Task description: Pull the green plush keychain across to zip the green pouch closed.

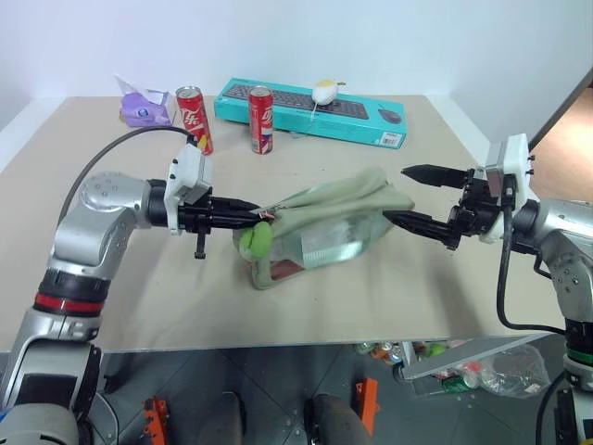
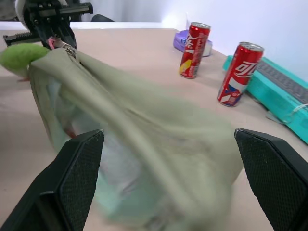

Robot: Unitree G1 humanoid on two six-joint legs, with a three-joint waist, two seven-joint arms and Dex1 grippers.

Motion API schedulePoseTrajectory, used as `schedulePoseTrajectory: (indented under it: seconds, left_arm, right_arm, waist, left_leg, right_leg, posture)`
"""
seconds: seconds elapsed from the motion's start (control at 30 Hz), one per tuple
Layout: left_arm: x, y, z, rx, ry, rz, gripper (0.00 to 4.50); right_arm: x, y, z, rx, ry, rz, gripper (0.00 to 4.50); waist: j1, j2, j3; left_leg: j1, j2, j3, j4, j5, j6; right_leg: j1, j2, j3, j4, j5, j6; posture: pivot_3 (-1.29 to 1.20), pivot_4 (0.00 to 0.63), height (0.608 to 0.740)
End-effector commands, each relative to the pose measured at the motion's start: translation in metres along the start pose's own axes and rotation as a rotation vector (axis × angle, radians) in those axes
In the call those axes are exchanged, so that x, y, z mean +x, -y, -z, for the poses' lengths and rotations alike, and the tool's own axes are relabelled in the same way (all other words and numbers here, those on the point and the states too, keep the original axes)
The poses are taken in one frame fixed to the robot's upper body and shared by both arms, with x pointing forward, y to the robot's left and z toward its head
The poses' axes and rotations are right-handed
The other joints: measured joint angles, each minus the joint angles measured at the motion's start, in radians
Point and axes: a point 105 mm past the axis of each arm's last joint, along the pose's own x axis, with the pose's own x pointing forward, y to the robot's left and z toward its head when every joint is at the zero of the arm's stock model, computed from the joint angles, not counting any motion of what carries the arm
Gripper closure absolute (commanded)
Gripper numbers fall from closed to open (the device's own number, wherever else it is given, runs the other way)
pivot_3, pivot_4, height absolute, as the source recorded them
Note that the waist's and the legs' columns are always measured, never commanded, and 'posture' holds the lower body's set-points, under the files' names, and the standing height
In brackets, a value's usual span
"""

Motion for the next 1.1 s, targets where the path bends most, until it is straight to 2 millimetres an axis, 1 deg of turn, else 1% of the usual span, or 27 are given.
schedulePoseTrajectory:
  seconds: [0.03,0.1,0.17,0.3,0.47,0.6,0.73,0.9,0.97,1.0,1.07,1.1]
  left_arm:
    - [0.002,-0.006,-0.019,0.064,0.04,0.075,4.49]
    - [0.004,-0.013,-0.02,0.053,0.048,0.079,4.49]
    - [0.005,-0.018,-0.013,0.067,0.019,0.089,4.49]
    - [0.007,-0.028,-0.006,0.073,0.0,0.091,4.49]
    - [0.009,-0.039,-0.006,0.092,-0.01,0.078,4.49]
    - [0.013,-0.04,-0.004,0.107,-0.025,0.09,4.49]
    - [0.012,-0.042,0.002,0.133,-0.065,0.08,4.49]
    - [0.006,-0.047,-0.001,0.18,-0.086,0.051,4.49]
    - [0.003,-0.049,-0.003,0.199,-0.092,0.038,3.57]
    - [0.0,-0.051,-0.007,0.203,-0.094,0.03,3.34]
    - [-0.007,-0.053,-0.016,0.212,-0.089,0.011,2.67]
    - [-0.01,-0.054,-0.022,0.215,-0.082,0.002,2.25]
  right_arm:
    - [-0.006,-0.001,-0.015,-0.054,0.027,0.02,0.0]
    - [-0.007,-0.002,-0.015,-0.051,0.025,0.024,0.0]
    - [-0.008,-0.003,-0.014,-0.05,0.022,0.029,0.0]
    - [-0.009,-0.005,-0.014,-0.049,0.018,0.031,0.0]
    - [-0.01,-0.006,-0.013,-0.046,0.014,0.034,0.0]
    - [-0.009,-0.009,-0.011,-0.038,0.009,0.027,0.0]
    - [-0.01,-0.01,-0.008,-0.035,0.0,0.023,0.0]
    - [-0.01,-0.008,-0.008,-0.036,0.0,0.022,0.0]
    - [-0.01,-0.008,-0.008,-0.037,-0.002,0.022,0.0]
    - [-0.01,-0.008,-0.008,-0.038,-0.002,0.021,0.0]
    - [-0.01,-0.007,-0.008,-0.041,-0.003,0.02,0.0]
    - [-0.01,-0.007,-0.009,-0.042,-0.002,0.02,0.0]
  waist:
    - [0.0,0.0,0.0]
    - [0.0,0.0,0.0]
    - [0.0,0.0,0.0]
    - [-0.002,0.0,0.0]
    - [0.0,0.0,0.0]
    - [0.0,0.0,0.0]
    - [0.0,0.0,0.0]
    - [0.0,0.0,0.0]
    - [0.0,0.0,0.0]
    - [0.0,0.0,0.0]
    - [-0.001,0.0,0.0]
    - [-0.002,0.0,0.0]
  left_leg:
    - [0.0,0.0,0.0,0.0,0.0,0.0]
    - [-0.001,0.0,0.0,0.0,0.0,0.0]
    - [-0.001,0.0,0.0,0.0,0.0,0.0]
    - [-0.001,0.0,0.0,0.001,0.0,0.001]
    - [-0.001,0.0,0.0,0.001,0.0,0.001]
    - [-0.001,0.0,-0.001,0.001,-0.001,0.001]
    - [-0.001,0.0,-0.001,0.001,-0.001,0.002]
    - [-0.001,0.0,-0.001,0.002,-0.001,0.002]
    - [-0.001,0.0,-0.001,0.002,-0.001,0.002]
    - [-0.001,0.0,-0.001,0.002,-0.001,0.002]
    - [-0.001,0.0,-0.001,0.002,-0.001,0.002]
    - [-0.001,0.0,-0.001,0.002,-0.001,0.002]
  right_leg:
    - [0.0,0.0,0.0,0.0,0.0,0.0]
    - [-0.001,0.0,0.0,0.0,0.0,0.0]
    - [-0.001,0.0,0.0,0.0,0.0,0.0]
    - [-0.001,0.001,0.0,0.0,0.0,0.0]
    - [-0.001,0.0,0.0,0.0,0.0,0.0]
    - [0.0,0.001,0.0,0.0,0.0,0.0]
    - [0.0,0.001,0.0,0.0,0.0,0.001]
    - [0.0,0.001,0.0,0.0,0.0,0.001]
    - [0.0,0.001,0.0,0.0,0.0,0.001]
    - [0.0,0.001,0.0,0.0,0.0,0.001]
    - [0.0,0.001,0.0,0.0,0.0,0.001]
    - [0.0,0.001,0.0,0.0,0.0,0.001]
  posture:
    - [0.0,0.15,0.74]
    - [0.0,0.15,0.74]
    - [0.0,0.15,0.74]
    - [0.0,0.15,0.74]
    - [0.0,0.15,0.74]
    - [0.0,0.15,0.74]
    - [0.0,0.15,0.74]
    - [0.0,0.15,0.74]
    - [0.0,0.15,0.74]
    - [0.0,0.15,0.74]
    - [0.0,0.15,0.74]
    - [0.0,0.15,0.74]
